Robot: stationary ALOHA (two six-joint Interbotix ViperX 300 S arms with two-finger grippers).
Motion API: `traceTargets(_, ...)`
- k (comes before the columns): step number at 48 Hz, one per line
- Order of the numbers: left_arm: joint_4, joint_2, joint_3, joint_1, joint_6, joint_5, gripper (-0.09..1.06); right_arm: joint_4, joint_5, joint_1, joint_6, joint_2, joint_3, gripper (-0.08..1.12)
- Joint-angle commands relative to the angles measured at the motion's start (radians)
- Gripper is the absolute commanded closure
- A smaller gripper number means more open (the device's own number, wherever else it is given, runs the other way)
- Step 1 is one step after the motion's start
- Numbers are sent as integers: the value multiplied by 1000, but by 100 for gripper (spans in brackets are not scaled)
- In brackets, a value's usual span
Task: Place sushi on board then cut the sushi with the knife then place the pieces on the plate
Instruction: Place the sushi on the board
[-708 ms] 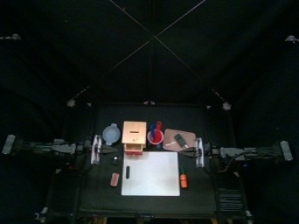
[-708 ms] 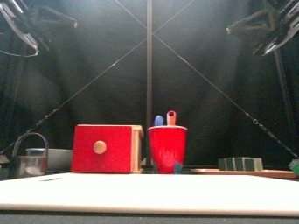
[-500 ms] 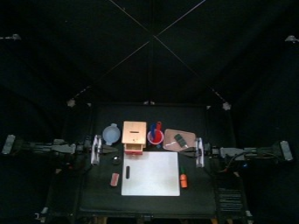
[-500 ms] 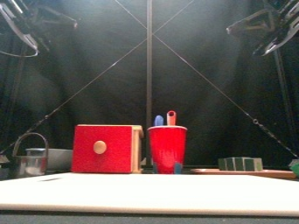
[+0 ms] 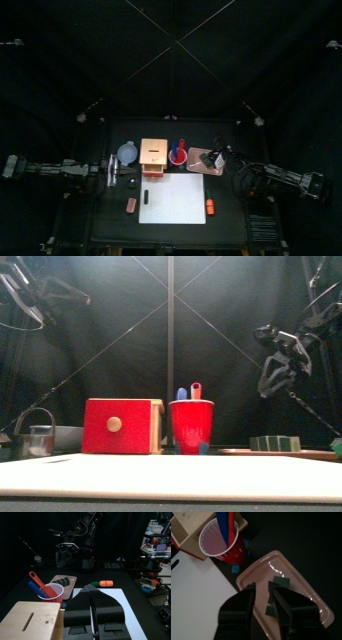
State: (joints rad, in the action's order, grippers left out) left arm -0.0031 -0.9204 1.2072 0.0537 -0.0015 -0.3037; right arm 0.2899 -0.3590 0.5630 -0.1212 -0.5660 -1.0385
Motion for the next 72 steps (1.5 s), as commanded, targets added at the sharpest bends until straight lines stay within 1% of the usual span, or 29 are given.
traceTargets(1,0,3,-15,8,2,-9,87,-46,-71,8,-67,46,52,15)
traceTargets(4,0,3,-15,12,2,-12,87,-114,-126,9,-132,72,75,15)
traceTargets(8,0,3,-15,18,2,-21,87,-236,-169,3,-259,109,100,13)
traceTargets(11,0,3,-15,17,2,-28,87,-319,-186,-5,-344,135,110,8)
traceTargets(15,0,3,-15,18,2,-29,87,-388,-181,-26,-422,184,123,2)
traceTargets(21,0,3,-12,21,2,-29,87,-402,-150,-64,-437,287,158,2)
traceTargets(25,0,2,-11,20,0,-29,87,-416,-153,-64,-440,342,179,2)
traceTargets(35,0,3,-11,21,-2,-29,87,-430,-155,-58,-442,420,190,3)
traceTargets(37,0,3,-11,20,-2,-31,87,-428,-155,-55,-443,428,190,5)
traceTargets(39,0,3,-11,20,-2,-34,87,-428,-153,-55,-443,434,195,9)
traceTargets(42,0,3,-8,20,-2,-38,87,-428,-152,-54,-445,434,199,21)
traceTargets(47,0,3,3,21,2,-58,87,-430,-149,-49,-445,434,207,47)
traceTargets(49,0,2,8,20,0,-64,87,-428,-155,-48,-445,434,209,52)
traceTargets(55,0,3,14,21,0,-74,87,-407,-225,-48,-448,371,225,52)
traceTargets(61,2,3,14,21,2,-95,87,-305,-390,-63,-555,270,270,51)
traceTargets(66,2,3,21,23,5,-104,87,-314,-445,-198,-733,230,304,51)
traceTargets(72,5,3,25,26,5,-104,87,-374,-443,-365,-1058,259,325,51)
